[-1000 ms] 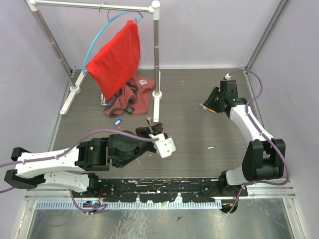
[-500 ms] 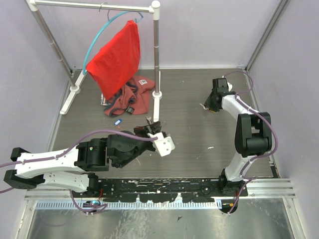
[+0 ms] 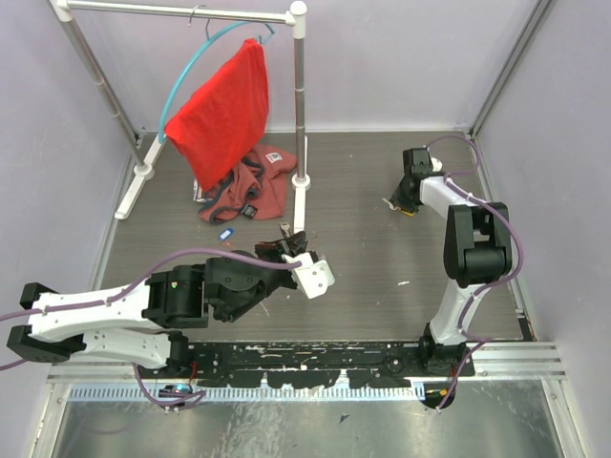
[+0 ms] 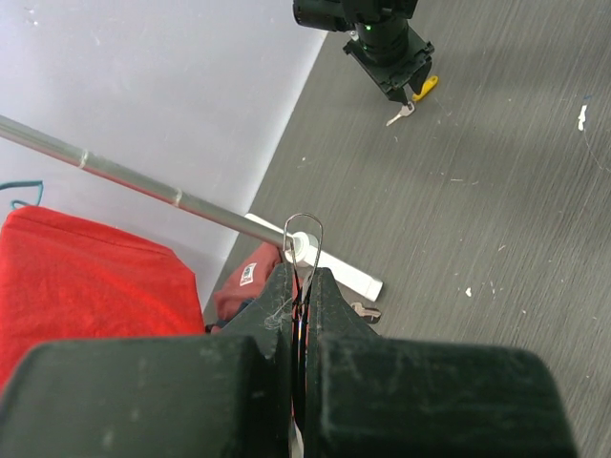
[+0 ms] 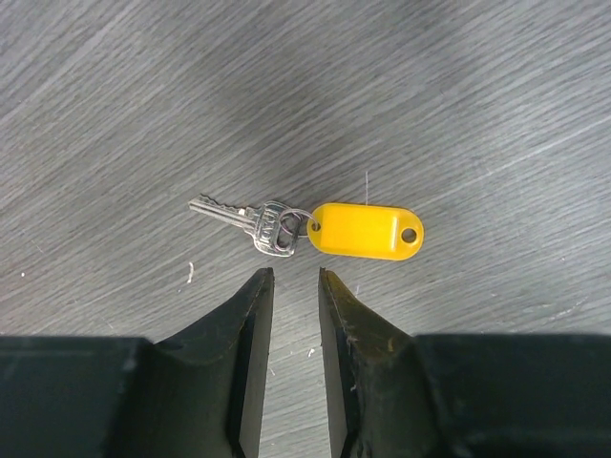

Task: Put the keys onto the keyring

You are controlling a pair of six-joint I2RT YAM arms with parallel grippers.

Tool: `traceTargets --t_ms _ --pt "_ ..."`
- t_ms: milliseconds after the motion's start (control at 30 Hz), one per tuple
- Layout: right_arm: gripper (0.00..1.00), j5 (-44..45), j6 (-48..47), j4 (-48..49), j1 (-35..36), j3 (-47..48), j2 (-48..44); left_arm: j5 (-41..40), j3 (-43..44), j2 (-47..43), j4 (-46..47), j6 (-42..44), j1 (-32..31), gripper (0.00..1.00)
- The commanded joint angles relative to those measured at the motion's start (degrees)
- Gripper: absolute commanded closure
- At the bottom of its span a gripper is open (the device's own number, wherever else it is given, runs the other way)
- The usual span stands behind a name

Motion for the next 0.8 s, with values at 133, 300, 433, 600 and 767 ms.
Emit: traceTargets --t_ms 133,300,433,600,767 --pt "0.68 2.0 -0.1 0.9 -0.2 4.3 1.7 -0.9 0.2 -1.1 1.5 -0.4 -0.3 1.00" --pt "0.68 2.6 -0.4 0.7 -0.2 4.7 2.9 -1.3 0.1 -1.4 1.5 -0.4 -0.3 1.00" --pt "0.69 2.4 -0.6 0.7 -0.2 4.6 3.4 -1.9 0.2 -1.1 1.5 -0.3 -0.3 1.00" --pt "0.72 1.8 -0.5 0.9 -0.2 4.8 3.8 -1.8 0.2 -1.2 1.4 -0.3 -0.2 1.00" --pt "0.80 1.5 -0.8 0.9 -0.2 5.2 4.0 -1.8 0.1 -1.5 1.2 -0.4 -0.3 1.00"
